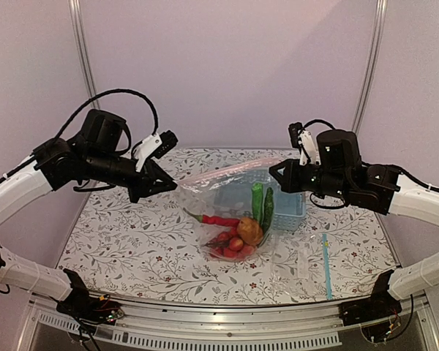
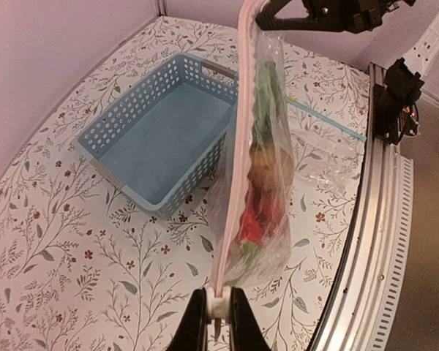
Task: Place the food in the zip-top bag and seal the zipper
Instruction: Zip the zipper of the food storage bag, then place the zipper food storage bag at the center of the board.
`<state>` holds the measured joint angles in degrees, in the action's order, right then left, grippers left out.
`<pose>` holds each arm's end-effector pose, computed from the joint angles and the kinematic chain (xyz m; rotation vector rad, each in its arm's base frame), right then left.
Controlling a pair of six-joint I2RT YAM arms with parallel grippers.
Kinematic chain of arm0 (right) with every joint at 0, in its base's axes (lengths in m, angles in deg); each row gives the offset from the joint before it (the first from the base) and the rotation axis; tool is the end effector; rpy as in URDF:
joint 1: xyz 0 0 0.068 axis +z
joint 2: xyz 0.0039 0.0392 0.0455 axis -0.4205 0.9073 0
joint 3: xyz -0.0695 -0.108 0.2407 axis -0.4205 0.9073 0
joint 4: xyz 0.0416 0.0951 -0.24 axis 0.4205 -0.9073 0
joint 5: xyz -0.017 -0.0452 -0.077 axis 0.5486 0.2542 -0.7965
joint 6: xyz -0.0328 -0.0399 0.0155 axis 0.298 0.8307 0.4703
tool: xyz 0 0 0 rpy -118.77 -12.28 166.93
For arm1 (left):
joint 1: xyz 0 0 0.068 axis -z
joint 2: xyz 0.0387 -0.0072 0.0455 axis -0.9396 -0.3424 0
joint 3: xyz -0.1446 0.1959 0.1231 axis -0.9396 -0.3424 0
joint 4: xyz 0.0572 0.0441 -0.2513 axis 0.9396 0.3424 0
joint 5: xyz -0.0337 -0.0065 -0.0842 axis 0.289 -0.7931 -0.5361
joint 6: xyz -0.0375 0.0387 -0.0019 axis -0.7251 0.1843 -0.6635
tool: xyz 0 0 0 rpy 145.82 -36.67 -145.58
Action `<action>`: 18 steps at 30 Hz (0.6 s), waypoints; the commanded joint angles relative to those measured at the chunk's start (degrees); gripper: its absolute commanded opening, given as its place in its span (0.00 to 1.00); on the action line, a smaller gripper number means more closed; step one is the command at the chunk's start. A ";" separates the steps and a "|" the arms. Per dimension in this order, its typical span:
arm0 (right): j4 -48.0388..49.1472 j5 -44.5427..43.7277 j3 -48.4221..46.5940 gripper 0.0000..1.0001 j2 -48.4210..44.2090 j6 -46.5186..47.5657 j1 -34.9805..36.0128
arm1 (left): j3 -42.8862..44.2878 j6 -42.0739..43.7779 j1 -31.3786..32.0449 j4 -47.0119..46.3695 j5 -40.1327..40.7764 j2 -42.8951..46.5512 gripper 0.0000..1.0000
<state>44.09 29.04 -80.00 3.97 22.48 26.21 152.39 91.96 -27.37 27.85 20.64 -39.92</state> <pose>0.1811 0.2146 0.3366 -0.2902 2.0134 0.7261 0.1737 -0.1742 0.3675 1.1696 1.9484 -0.6415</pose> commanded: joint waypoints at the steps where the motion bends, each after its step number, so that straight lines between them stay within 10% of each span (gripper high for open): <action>1: -2.98 -1.20 -0.47 0.10 -0.55 2.56 -2.52 | -1.15 -0.92 -1.65 3.15 0.27 0.77 0.00; 8: -2.85 2.54 -0.71 0.55 -1.48 5.08 -2.49 | -0.89 -2.21 -1.65 1.61 0.87 -0.96 0.02; 18: -3.95 1.21 0.63 0.99 -4.36 7.15 -2.56 | -1.18 -4.12 -2.39 -0.83 0.97 0.65 0.81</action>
<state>41.10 30.68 -79.96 1.63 28.73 23.87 152.17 88.79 -28.64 28.44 22.11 -40.16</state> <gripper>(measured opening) 0.971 0.674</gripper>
